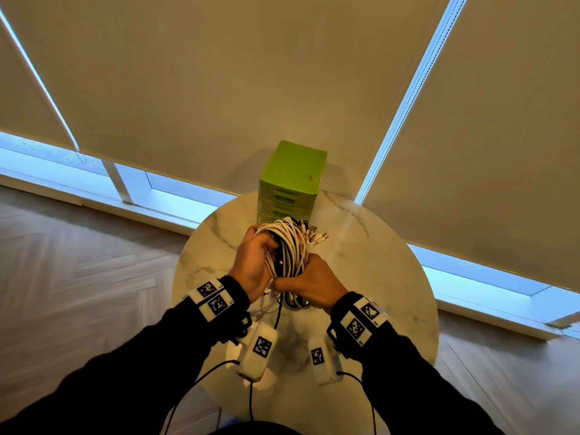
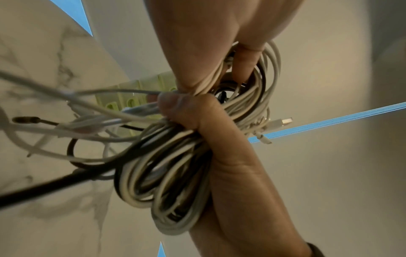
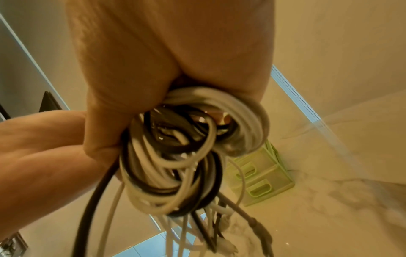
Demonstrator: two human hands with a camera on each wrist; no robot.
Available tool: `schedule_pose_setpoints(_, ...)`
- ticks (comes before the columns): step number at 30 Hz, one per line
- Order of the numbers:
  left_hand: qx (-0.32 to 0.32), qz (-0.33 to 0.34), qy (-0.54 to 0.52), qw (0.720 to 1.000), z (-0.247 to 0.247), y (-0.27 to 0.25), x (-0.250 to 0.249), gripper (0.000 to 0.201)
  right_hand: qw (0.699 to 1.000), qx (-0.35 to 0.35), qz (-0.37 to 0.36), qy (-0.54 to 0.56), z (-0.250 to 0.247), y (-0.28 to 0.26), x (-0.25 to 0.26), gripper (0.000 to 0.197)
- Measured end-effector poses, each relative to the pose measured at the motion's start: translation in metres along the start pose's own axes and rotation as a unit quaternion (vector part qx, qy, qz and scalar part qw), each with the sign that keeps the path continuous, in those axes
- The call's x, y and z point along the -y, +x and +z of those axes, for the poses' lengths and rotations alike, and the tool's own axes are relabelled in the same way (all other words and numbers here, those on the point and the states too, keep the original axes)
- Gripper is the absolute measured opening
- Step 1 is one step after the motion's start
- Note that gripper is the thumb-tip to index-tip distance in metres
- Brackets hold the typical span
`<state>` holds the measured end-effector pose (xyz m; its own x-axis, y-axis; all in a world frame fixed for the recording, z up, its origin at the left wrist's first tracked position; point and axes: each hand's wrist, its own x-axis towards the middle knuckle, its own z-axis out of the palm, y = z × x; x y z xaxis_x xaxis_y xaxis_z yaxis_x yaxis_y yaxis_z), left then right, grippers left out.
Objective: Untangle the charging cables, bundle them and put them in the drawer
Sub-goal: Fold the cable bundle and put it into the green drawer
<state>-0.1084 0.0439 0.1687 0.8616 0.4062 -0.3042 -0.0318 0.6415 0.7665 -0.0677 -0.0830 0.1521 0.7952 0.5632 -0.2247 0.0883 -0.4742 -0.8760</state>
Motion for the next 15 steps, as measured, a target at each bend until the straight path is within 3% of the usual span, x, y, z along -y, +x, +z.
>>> schedule_pose_setpoints(3,0.01,0.0,-0.021,1.0,0.002,-0.001,0.001,0.038,1.0,-0.01,-0.008,0.021,0.001,-0.001,0.001,0.033)
schedule_pose_setpoints(5,0.004,0.009,-0.012,1.0,0.005,0.0,0.0,0.036,0.998,-0.01,-0.034,0.058,0.004,-0.004,0.002,0.037)
schedule_pose_setpoints(9,0.008,0.02,0.043,0.999,0.013,0.0,-0.004,0.031,0.994,-0.019,-0.056,0.097,0.005,-0.008,0.004,0.031)
schedule_pose_setpoints(12,0.034,0.041,0.144,0.988,0.005,0.007,-0.009,0.027,0.994,-0.025,-0.034,0.097,0.002,-0.007,0.004,0.02)
schedule_pose_setpoints(15,0.101,0.063,0.21,0.97,-0.004,0.011,-0.01,0.062,0.995,-0.062,-0.006,0.079,-0.004,-0.001,-0.003,0.023)
